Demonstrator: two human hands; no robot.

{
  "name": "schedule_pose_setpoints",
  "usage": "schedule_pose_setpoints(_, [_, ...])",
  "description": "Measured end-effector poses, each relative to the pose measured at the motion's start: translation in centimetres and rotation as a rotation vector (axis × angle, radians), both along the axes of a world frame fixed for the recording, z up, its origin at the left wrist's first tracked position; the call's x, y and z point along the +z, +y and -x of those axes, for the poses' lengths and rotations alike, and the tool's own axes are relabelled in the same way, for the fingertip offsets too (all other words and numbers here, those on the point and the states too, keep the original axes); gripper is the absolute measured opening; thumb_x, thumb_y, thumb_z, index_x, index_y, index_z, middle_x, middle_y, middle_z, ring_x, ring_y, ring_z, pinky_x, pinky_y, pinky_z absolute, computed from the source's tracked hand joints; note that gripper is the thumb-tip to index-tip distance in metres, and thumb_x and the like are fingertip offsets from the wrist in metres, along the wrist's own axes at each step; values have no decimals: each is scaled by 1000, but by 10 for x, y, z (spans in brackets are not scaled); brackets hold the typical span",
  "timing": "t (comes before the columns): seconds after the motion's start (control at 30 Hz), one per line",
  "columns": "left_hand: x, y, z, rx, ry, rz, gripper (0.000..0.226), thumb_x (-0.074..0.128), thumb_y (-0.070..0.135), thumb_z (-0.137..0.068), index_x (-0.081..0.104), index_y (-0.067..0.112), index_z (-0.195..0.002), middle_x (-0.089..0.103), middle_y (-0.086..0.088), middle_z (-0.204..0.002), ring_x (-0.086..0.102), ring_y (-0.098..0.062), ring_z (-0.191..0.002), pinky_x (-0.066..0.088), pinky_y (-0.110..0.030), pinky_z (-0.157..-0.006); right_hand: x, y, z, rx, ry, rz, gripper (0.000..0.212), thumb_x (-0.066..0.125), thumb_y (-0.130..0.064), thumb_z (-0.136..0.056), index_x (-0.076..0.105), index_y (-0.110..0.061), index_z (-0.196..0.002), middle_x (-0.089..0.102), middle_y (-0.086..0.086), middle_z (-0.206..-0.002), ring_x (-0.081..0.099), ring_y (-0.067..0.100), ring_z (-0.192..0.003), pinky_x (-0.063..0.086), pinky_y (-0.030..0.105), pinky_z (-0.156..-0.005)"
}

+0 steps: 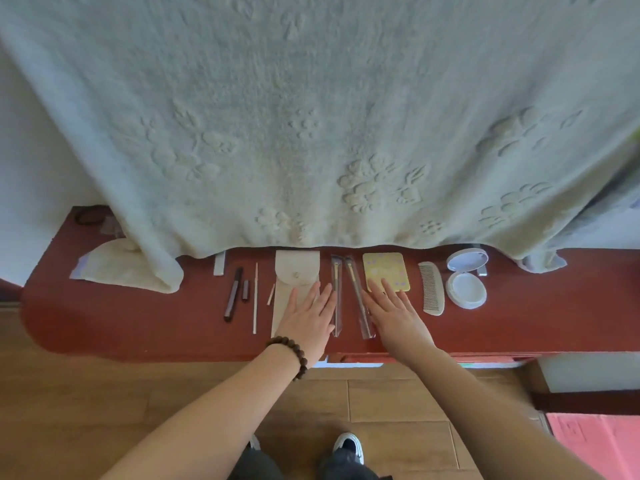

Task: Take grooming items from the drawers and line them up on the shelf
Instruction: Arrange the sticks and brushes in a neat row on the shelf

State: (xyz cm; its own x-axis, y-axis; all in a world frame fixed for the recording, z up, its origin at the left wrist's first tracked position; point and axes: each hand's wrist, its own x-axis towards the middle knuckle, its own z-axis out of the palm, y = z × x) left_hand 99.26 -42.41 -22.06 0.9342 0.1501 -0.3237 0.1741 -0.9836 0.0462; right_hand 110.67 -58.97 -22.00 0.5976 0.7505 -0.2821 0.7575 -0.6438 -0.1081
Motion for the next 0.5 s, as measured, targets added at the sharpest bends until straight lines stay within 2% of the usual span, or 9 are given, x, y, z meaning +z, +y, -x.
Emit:
schedule_pose_setpoints(0.13, [1,-9,-16,43,64,-6,64,27,45,-100,-2,19,-151,-7,4,-160,-13,-19,-146,-1,-53,-117,-2,6,-8,130,14,83,57,22,-30,-103,-9,-24,-151,-17,-4,-159,-19,23,-146,-5,43,-120])
schedule_pose_setpoints(0.23, [-1,-11,-22,51,92,-19,66,30,45,-100,-2,20,-151,-7,5,-160,-11,-19,-147,-1,-54,-117,-9,7,-9,135,11,112,58,13,-40,-101,-10,-23,-151,-13,-6,-160,-23,22,-144,-5,44,-119])
schedule_pose_setpoints(0.37, [-6,-11,-23,61,85,-30,67,30,47,-99,-4,21,-151,-9,6,-160,-13,-19,-146,-1,-55,-117,-11,12,-3,99,19,115,58,15,-42,-102,-9,-22,-151,-11,-6,-160,-19,22,-146,-9,46,-119])
schedule_pose_setpoints(0.5, [-10,-12,-21,73,53,-35,67,28,48,-99,-3,21,-151,-8,6,-160,-14,-19,-146,-3,-54,-117,-16,23,13,37,16,54,61,18,-47,-100,-2,-21,-152,-2,-4,-161,-15,21,-147,-12,45,-116])
